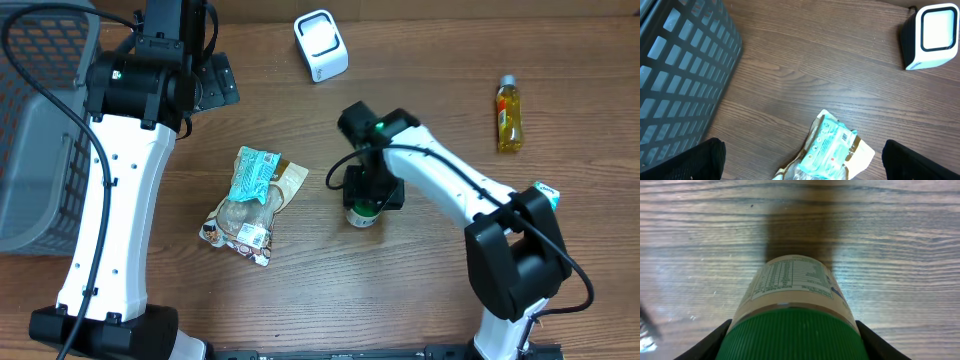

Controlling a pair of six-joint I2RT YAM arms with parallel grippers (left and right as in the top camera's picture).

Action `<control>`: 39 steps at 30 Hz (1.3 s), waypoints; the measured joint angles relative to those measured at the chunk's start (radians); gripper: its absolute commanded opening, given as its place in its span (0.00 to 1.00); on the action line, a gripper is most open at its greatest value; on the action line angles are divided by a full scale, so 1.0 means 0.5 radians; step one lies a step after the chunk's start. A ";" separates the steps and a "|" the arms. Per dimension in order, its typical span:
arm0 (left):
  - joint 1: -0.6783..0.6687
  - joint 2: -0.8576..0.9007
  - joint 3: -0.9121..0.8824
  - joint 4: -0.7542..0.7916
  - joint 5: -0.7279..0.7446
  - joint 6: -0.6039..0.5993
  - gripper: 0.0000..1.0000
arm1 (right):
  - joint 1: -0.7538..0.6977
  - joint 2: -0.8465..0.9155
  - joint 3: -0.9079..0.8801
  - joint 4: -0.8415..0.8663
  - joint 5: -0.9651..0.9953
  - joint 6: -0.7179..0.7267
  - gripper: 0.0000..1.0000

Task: Scan the item barcode
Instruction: 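Lift the green-capped jar with the right gripper off the table, then carry the jar with the right gripper up to the white scanner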

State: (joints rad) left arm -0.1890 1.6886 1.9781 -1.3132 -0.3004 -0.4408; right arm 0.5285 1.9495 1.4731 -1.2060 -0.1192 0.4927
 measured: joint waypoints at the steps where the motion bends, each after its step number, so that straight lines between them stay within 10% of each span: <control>1: 0.000 0.000 0.000 0.000 0.000 0.000 0.99 | -0.026 -0.001 0.034 -0.040 -0.040 -0.035 0.04; 14: 0.000 0.000 0.000 0.000 0.000 0.001 1.00 | -0.091 -0.047 0.710 -0.587 -0.182 -0.278 0.04; 39: 0.000 0.000 0.000 0.000 0.000 0.001 1.00 | -0.102 -0.064 0.761 -0.239 -0.784 -0.450 0.04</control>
State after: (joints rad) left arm -0.1890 1.6886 1.9781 -1.3132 -0.3004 -0.4404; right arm 0.4774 1.9175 1.8534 -1.3254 -0.5110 0.2676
